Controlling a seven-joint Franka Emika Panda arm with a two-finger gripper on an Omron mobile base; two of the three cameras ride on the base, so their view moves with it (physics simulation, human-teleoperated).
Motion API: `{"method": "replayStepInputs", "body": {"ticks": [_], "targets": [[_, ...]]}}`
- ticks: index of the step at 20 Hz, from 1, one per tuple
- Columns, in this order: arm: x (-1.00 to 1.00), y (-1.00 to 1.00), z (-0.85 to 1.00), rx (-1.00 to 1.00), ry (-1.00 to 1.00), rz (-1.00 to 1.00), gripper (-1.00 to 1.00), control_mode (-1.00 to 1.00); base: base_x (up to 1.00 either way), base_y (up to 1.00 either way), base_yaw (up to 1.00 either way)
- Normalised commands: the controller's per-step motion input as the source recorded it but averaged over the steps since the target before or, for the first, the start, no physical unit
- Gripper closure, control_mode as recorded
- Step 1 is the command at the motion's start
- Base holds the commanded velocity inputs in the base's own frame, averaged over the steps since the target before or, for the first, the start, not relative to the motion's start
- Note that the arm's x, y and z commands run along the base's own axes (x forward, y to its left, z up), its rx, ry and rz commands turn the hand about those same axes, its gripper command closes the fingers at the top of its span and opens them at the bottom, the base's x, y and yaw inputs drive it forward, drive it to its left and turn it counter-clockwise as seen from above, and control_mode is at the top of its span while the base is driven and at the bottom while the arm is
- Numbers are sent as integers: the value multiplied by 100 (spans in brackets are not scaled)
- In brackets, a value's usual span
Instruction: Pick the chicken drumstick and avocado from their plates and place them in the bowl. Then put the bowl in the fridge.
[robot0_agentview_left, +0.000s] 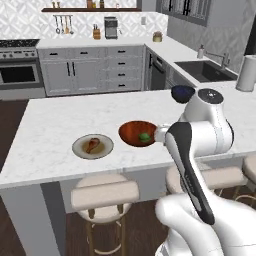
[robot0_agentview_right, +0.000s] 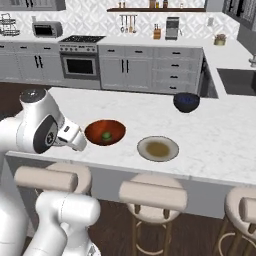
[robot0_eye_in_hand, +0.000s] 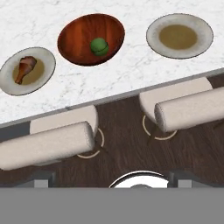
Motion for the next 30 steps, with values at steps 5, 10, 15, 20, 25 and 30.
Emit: {"method": "replayStepInputs", "body": {"ticks": [5,10,15,20,25,30], "targets": [[0,0,0,0,0,0,-100,100,9,70,0],[0,0,0,0,0,0,-100,100,22,26,0],[0,0,0,0,0,0,-100,100,47,55,0],[0,0,0,0,0,0,-100,100,48,35,0],[0,0,0,0,0,0,-100,100,66,1,0],[0,0,0,0,0,0,-100,-100,22,0,0]]}}
